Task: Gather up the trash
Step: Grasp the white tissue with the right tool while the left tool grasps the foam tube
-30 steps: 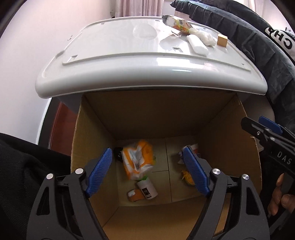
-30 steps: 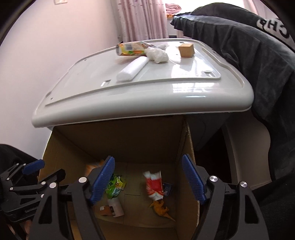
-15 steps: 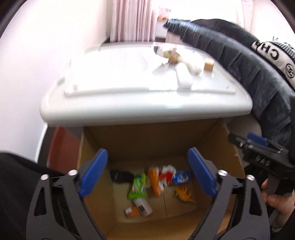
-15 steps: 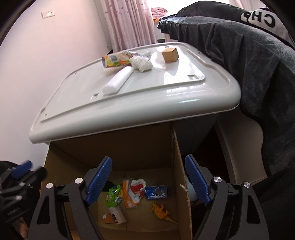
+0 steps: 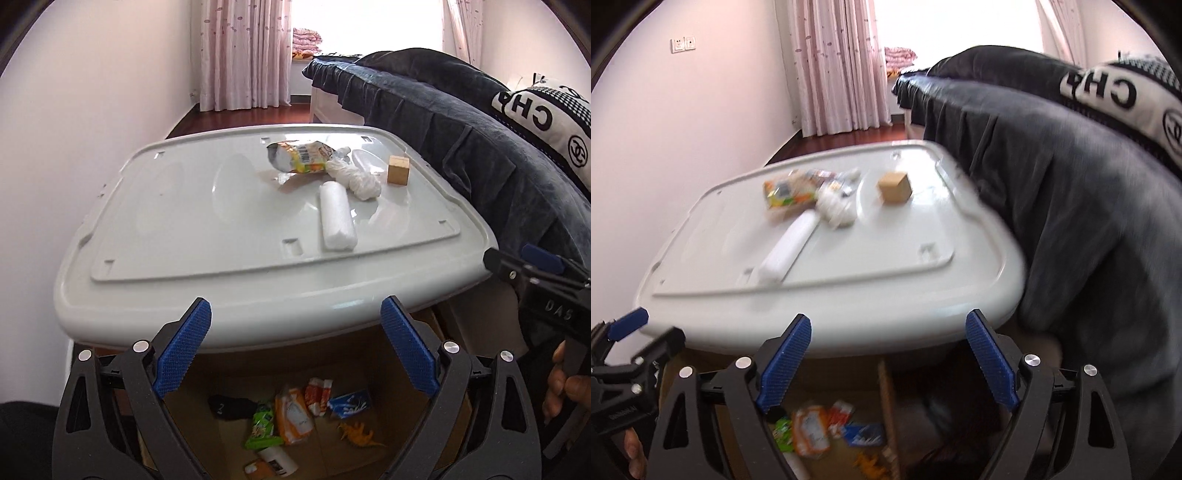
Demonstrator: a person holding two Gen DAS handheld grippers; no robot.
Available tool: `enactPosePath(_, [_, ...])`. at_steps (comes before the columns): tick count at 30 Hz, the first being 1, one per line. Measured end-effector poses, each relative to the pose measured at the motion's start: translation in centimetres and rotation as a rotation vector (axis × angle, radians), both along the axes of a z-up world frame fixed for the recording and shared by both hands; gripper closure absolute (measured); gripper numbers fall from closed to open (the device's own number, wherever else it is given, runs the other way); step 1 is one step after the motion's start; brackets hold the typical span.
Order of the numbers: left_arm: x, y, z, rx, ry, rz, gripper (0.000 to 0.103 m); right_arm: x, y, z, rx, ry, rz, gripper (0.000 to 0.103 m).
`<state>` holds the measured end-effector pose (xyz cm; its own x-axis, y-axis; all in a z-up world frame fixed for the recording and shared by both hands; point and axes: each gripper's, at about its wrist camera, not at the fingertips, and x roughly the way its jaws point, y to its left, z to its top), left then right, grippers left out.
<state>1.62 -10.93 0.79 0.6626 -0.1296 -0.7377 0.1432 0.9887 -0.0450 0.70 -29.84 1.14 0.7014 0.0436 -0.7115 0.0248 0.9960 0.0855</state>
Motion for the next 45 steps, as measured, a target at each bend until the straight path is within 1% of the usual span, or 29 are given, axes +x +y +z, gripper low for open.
enactPosePath(4, [3.4, -1.9, -0.3, -0.016, 0.023, -0.017, 0.012, 3.0, -1.5, 1.4, -0.035, -0.031, -0.027, 0.013])
enactPosePath(7, [6.2, -3.5, -0.9, -0.006, 0.040, -0.024, 0.012, 4.6, -2.8, 2.0, -0.024, -0.048, -0.058, 0.008])
enactPosePath(9, [8.0, -4.4, -1.6, -0.008, 0.058, -0.023, 0.012, 5.3, -3.8, 2.2, -0.007, -0.063, -0.084, 0.005])
enactPosePath(11, [9.6, -5.1, -2.3, -0.016, 0.082, -0.019, 0.012, 5.6, -4.8, 1.9, 0.015, -0.066, -0.117, 0.005])
enactPosePath(13, [11.3, -6.0, -3.2, -0.024, 0.108, -0.014, 0.012, 5.7, -5.8, 1.5, 0.056, -0.038, -0.150, 0.005])
enactPosePath(15, [12.6, -6.7, -4.1, -0.015, 0.123, -0.004, 0.012, 5.9, -6.8, 1.0, 0.111, -0.011, -0.170, 0.005])
enactPosePath(17, [13.9, -7.2, -4.9, -0.010, 0.143, 0.010, 0.012, 5.8, -7.5, 0.9, 0.131, -0.009, -0.194, 0.005])
enactPosePath(20, [15.2, -7.0, -6.0, -0.012, 0.182, 0.046, 0.012, 5.6, -8.2, 1.1, 0.142, -0.021, -0.220, 0.005])
enactPosePath(22, [15.4, -6.9, -6.2, -0.002, 0.161, 0.055, 0.012, 5.5, -8.4, 1.1, 0.157, -0.023, -0.229, 0.005])
enactPosePath(25, [15.4, -7.4, -6.7, 0.074, 0.135, 0.054, 0.012, 5.6, -8.6, 0.8, 0.170, -0.004, -0.236, 0.005])
enactPosePath(26, [15.2, -7.3, -6.7, 0.069, 0.121, 0.056, 0.012, 5.6, -8.6, 0.7, 0.173, 0.003, -0.239, 0.005])
enactPosePath(28, [15.2, -7.2, -6.7, 0.068, 0.118, 0.058, 0.014, 5.6, -8.6, 0.7, 0.181, 0.004, -0.240, 0.005])
enactPosePath(29, [15.0, -7.2, -6.6, 0.071, 0.114, 0.058, 0.016, 5.5, -8.6, 0.7, 0.179, 0.002, -0.242, 0.005])
enactPosePath(31, [14.5, -6.8, -6.5, 0.071, 0.100, 0.061, 0.027, 5.6, -8.6, 0.8, 0.177, 0.002, -0.242, 0.005])
enactPosePath(32, [14.4, -6.6, -6.4, 0.075, 0.093, 0.061, 0.031, 5.6, -8.5, 0.8, 0.180, 0.002, -0.241, 0.005])
enactPosePath(34, [14.8, -6.4, -6.3, 0.079, 0.091, 0.059, 0.049, 5.5, -8.5, 0.8, 0.182, 0.003, -0.239, 0.005])
enactPosePath(35, [14.9, -6.2, -6.2, 0.080, 0.092, 0.061, 0.055, 5.5, -8.4, 0.8, 0.180, 0.003, -0.238, 0.005])
enactPosePath(36, [15.0, -5.8, -6.1, 0.079, 0.096, 0.065, 0.065, 5.5, -8.3, 0.7, 0.179, 0.004, -0.237, 0.005])
enactPosePath(37, [15.1, -5.4, -5.9, 0.071, 0.101, 0.065, 0.068, 5.6, -8.3, 0.7, 0.179, 0.005, -0.236, 0.005])
enactPosePath(39, [15.2, -4.8, -5.8, 0.054, 0.111, 0.049, 0.070, 5.6, -8.2, 0.7, 0.180, 0.006, -0.234, 0.005])
enactPosePath(41, [15.1, -4.6, -5.8, 0.079, 0.109, 0.044, 0.070, 5.6, -8.1, 0.7, 0.177, 0.005, -0.231, 0.005])
enactPosePath(43, [14.8, -4.0, -5.7, 0.089, 0.111, 0.055, 0.071, 5.6, -8.1, 0.7, 0.171, 0.006, -0.228, 0.005])
enactPosePath(45, [14.5, -2.7, -5.5, 0.082, 0.121, 0.076, 0.071, 5.6, -8.0, 0.6, 0.168, 0.008, -0.225, 0.005])
